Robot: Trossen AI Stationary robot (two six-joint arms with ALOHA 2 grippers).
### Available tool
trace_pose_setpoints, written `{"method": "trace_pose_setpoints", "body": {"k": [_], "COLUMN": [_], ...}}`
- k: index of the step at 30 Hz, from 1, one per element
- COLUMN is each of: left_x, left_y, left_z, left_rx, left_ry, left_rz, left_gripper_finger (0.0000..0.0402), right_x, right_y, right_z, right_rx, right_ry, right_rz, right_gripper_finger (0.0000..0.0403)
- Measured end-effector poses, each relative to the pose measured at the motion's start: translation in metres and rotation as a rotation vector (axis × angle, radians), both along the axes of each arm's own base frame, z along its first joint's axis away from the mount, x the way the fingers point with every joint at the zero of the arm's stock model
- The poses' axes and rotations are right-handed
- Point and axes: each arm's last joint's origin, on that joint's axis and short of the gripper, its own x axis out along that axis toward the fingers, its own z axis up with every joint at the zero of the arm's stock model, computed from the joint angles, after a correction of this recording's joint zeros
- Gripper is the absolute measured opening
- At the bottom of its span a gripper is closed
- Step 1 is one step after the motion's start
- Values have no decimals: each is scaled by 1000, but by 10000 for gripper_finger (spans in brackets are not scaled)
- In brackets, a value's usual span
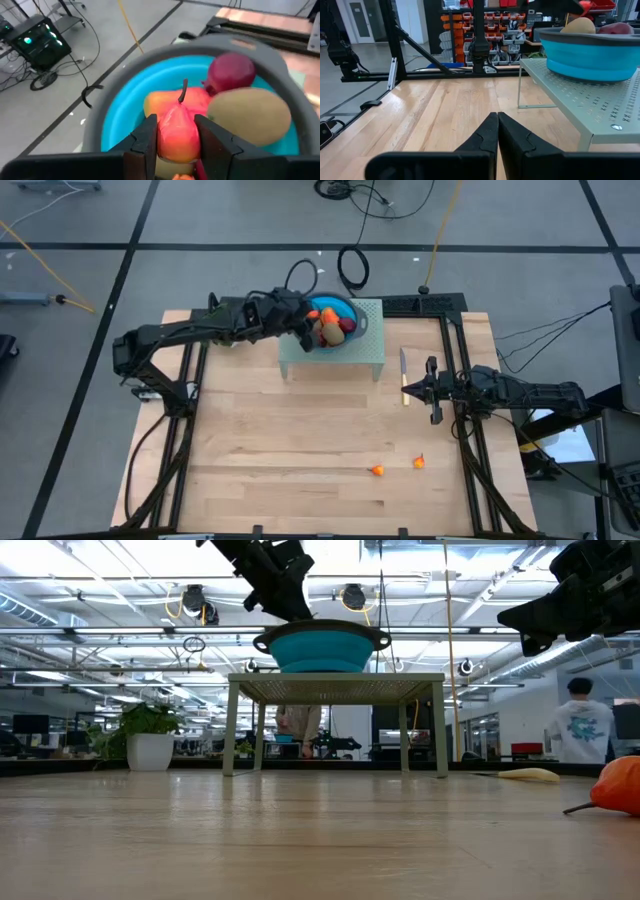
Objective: Pick & Place Fruit
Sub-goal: Put the peach into the colander on the shelf
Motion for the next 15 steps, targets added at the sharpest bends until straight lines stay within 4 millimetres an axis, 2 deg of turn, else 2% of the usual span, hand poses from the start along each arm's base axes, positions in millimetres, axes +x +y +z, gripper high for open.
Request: {"method": "trace_pose_setpoints", "body": {"k": [15], "left_x": [-3], "left_y": [3], "left_z": [-2], "left_rx": [-43], "left_ry": [19], "left_rz": [6], "left_gripper_finger": [120], "right_x": [0], "right_y": [0], "right_z": [0], "right_rx": [-12], "right_ry": [1], "right_rz": [0], "right_gripper_finger": [4]}}
